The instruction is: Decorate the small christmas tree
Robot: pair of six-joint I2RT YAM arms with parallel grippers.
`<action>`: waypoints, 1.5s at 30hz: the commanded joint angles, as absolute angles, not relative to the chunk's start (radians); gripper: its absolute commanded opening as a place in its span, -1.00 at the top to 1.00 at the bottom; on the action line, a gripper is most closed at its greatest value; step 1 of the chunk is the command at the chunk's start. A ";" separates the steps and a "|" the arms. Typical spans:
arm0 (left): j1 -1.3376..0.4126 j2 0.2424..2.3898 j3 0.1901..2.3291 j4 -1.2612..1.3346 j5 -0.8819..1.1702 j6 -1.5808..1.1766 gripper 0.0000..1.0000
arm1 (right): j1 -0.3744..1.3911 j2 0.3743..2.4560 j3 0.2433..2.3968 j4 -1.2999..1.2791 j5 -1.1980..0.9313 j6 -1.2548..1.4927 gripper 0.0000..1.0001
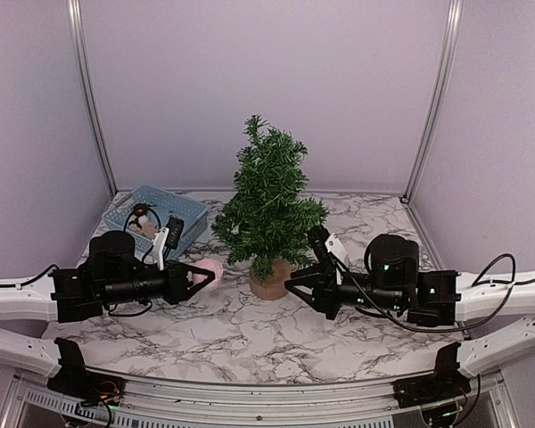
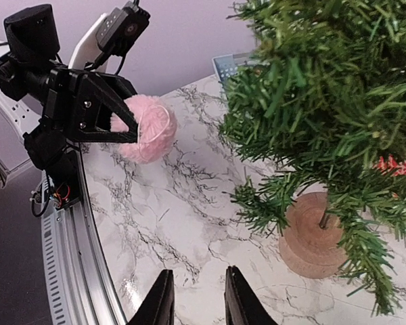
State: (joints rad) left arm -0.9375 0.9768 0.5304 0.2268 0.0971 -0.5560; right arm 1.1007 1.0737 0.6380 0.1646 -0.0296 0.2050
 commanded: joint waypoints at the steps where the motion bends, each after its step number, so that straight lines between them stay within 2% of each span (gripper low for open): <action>1: -1.015 1.049 0.591 0.345 0.006 -0.580 0.69 | 1.170 1.143 0.697 0.293 0.075 0.189 0.49; 11: -1.071 1.179 0.656 0.443 -0.019 -0.579 0.71 | 1.221 1.300 0.724 0.463 0.101 0.213 0.54; 30: -1.075 1.208 0.675 0.464 0.024 -0.564 0.73 | 1.221 1.404 0.813 0.462 0.086 0.170 0.57; 33: -1.075 1.208 0.672 0.465 0.029 -0.566 0.74 | 1.221 1.404 0.815 0.464 0.086 0.172 0.62; 42: -1.077 1.206 0.665 0.471 0.026 -0.569 0.77 | 1.221 1.396 0.814 0.436 0.113 0.173 0.99; 45: -1.075 1.199 0.656 0.471 0.018 -0.568 0.77 | 1.221 1.387 0.812 0.417 0.123 0.168 1.00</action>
State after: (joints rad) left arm -1.0695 1.2049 0.6487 0.4225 0.0181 -0.5777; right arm 1.2137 1.3987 0.7742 0.4393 0.0975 0.1787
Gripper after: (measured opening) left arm 0.194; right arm 0.007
